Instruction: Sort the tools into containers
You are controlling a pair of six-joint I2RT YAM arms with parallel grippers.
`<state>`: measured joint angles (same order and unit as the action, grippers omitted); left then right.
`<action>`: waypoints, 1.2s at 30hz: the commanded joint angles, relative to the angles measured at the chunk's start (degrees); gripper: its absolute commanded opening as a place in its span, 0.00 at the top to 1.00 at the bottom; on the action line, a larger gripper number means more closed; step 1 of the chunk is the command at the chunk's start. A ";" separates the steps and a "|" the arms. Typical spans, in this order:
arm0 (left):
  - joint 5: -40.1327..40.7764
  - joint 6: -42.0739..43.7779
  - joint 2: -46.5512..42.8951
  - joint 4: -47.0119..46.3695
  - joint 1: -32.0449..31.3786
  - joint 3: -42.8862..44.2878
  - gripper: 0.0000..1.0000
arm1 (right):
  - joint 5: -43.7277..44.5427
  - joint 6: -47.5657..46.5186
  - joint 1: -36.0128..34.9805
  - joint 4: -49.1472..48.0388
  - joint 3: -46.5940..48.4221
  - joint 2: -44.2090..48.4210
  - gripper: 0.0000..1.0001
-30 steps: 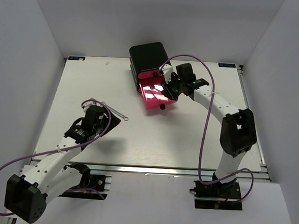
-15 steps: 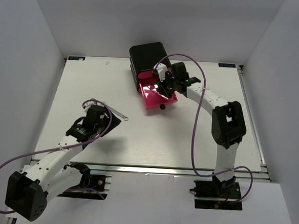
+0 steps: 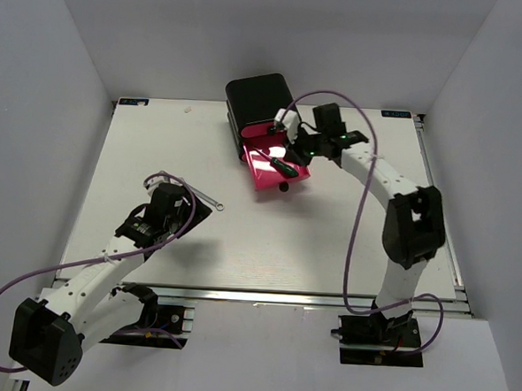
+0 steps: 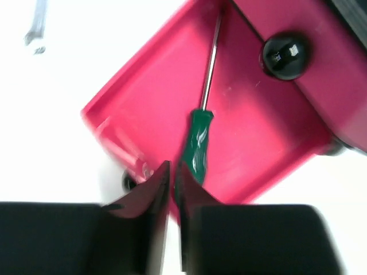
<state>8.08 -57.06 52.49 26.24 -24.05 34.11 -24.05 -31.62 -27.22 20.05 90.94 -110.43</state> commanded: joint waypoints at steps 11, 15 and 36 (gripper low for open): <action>-1.84 0.37 1.65 -3.74 0.41 -0.45 0.27 | -8.56 -44.76 3.49 22.77 -16.37 12.34 1.00; -1.84 0.28 1.65 -3.39 0.41 -0.36 0.27 | -2.61 -40.04 2.36 9.60 -22.81 13.23 1.00; -1.31 0.10 1.12 -2.51 0.41 -0.62 0.27 | 16.58 -18.31 -3.63 -39.02 -24.93 4.44 1.00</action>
<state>6.76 -57.04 54.35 23.94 -24.05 34.11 -8.95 -53.19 -30.81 -7.94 62.15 -106.89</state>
